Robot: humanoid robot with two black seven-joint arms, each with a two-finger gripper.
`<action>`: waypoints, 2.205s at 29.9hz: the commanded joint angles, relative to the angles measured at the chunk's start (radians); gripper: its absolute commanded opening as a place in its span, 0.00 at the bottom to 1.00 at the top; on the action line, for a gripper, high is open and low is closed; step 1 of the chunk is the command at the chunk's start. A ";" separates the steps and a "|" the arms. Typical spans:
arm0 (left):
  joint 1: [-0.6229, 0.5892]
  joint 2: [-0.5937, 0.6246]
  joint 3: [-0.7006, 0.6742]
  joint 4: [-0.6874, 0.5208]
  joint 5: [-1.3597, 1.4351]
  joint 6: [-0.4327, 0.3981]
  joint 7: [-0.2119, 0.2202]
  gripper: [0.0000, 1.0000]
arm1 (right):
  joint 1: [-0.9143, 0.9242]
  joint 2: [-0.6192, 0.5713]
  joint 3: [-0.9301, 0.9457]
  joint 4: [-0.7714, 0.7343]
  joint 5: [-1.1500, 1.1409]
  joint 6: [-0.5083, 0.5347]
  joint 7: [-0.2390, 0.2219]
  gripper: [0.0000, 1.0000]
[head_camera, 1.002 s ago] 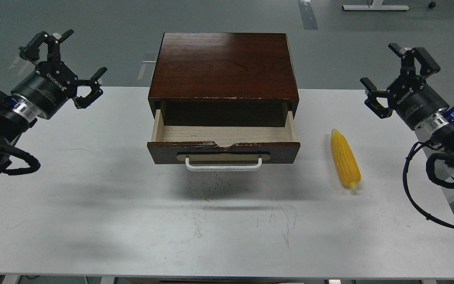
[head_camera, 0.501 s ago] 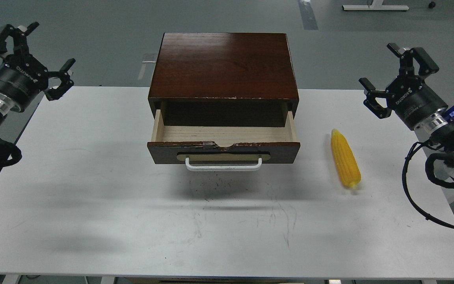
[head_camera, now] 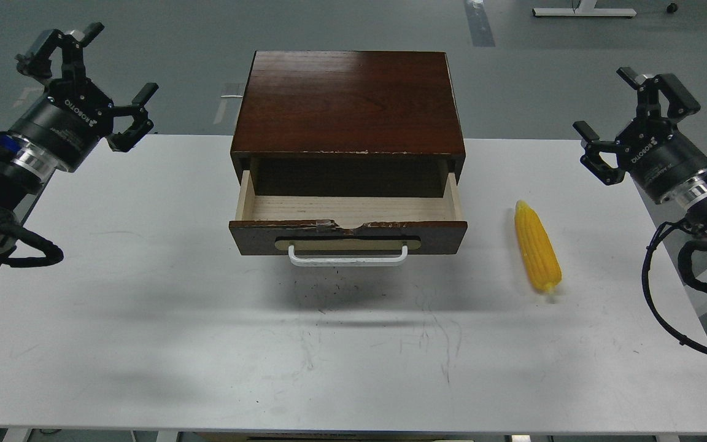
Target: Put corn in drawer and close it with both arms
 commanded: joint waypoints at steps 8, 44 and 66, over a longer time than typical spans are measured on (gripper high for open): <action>0.021 -0.007 -0.030 -0.015 0.002 0.000 -0.001 1.00 | 0.001 -0.017 -0.001 0.016 0.000 0.000 0.001 1.00; 0.021 -0.010 -0.034 -0.031 0.031 0.000 -0.001 1.00 | 0.354 -0.079 -0.506 0.002 -1.195 -0.048 0.006 1.00; 0.021 -0.013 -0.034 -0.032 0.051 0.000 -0.001 1.00 | 0.259 0.066 -0.579 -0.136 -1.242 -0.145 0.007 0.99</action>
